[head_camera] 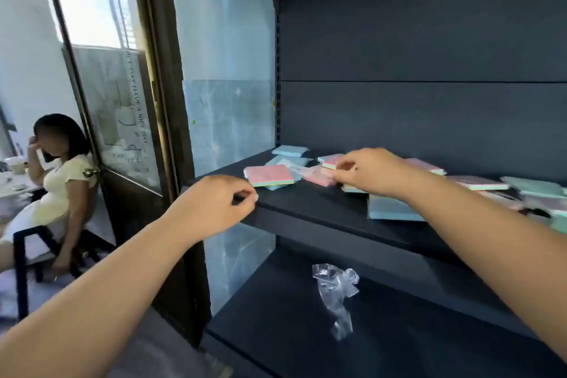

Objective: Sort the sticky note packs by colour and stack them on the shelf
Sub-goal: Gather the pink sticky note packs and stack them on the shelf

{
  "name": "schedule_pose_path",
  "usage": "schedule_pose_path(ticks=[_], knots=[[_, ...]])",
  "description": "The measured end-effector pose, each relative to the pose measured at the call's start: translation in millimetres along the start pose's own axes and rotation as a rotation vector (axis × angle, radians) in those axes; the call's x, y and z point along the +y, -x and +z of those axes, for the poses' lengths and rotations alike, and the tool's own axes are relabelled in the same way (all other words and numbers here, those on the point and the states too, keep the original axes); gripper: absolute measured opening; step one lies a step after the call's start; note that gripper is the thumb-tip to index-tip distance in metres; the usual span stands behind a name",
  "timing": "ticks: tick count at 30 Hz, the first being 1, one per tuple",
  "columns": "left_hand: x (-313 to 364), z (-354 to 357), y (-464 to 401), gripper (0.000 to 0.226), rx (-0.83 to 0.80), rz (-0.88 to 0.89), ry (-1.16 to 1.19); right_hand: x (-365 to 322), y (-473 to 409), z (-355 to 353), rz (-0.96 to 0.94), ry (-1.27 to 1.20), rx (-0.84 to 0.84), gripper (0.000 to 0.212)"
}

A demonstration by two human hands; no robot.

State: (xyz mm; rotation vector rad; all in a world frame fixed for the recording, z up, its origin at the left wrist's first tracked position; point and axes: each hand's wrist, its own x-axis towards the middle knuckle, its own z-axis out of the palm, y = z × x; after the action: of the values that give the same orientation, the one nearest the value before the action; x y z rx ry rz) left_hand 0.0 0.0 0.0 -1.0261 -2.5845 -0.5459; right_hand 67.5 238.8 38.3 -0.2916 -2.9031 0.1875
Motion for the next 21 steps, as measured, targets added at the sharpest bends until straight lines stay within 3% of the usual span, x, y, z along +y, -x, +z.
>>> schedule_pose_path(ticks=[5, 9, 14, 21], knots=[[-23.1, 19.2, -50.5, 0.027, 0.014, 0.009, 0.05, 7.7, -59.3, 12.1, 0.012, -0.132, -0.208, 0.038], [-39.0, 29.2, -90.6, 0.034, -0.04, 0.101, 0.059, 13.6, -78.7, 37.4, 0.001, -0.032, -0.283, 0.026], [-48.5, 32.9, -137.4, 0.039, -0.14, 0.207, 0.073, 16.3, -84.3, 49.1, 0.092, 0.131, -0.238, 0.04], [-39.8, 38.8, -185.2, 0.032, -0.311, 0.345, 0.241, 7.9, -67.4, 44.0, 0.147, 0.172, -0.073, 0.032]])
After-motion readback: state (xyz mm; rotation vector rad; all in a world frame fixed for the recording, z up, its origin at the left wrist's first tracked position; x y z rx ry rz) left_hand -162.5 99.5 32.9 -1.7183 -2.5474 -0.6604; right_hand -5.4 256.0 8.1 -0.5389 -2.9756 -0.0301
